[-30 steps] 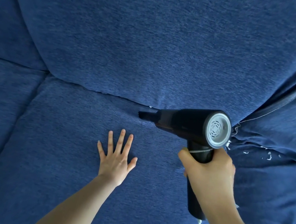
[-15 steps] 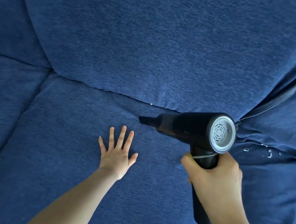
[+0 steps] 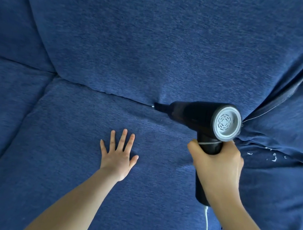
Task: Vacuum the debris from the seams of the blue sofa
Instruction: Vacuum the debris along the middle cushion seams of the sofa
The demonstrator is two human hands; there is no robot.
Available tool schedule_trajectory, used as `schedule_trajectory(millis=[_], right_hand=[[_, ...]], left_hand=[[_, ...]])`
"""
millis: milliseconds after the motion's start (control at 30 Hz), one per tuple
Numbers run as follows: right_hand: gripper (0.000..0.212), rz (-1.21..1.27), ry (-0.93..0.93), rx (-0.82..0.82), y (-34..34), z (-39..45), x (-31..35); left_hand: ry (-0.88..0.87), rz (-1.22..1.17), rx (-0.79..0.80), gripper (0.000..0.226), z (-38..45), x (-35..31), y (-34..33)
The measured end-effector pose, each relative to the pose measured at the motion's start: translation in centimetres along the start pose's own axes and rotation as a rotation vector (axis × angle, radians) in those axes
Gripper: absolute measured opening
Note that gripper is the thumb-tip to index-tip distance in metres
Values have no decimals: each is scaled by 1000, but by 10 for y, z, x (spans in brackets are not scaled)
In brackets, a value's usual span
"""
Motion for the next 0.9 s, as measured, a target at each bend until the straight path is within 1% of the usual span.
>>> schedule_trajectory(millis=[67,333,467,600,700,900], right_hand=[[28,-12,26,0,-4,10,1],[26,-80,88,20,-21,20,2],[25,-61,74,20,2,15,-1],[24,-43,-8,19,28,5,-16],[25,-29,-46,30,35,-2,-26],[23,4,-43,-10,60,-5,-38]], left_hand=[[2,3,11,71,-1,1,0],[10,8,-1,71,-2,0,1],[18,-34,-31,72,-5,-5,5],[-33,-84,6,66,-9,-24,8],[-71,-67,31,66,-15,-41,6],[-30,-46,44,70,-20,-53,3]])
Point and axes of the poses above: each hand's wrist, its own z-axis towards the middle knuckle, its own y-axis out of the back of the hand, x = y × z, the point moved 8 cm from there along z, towards the middle knuckle, and after that the axes turned 10 degrees about z, right-handed, at the moved point
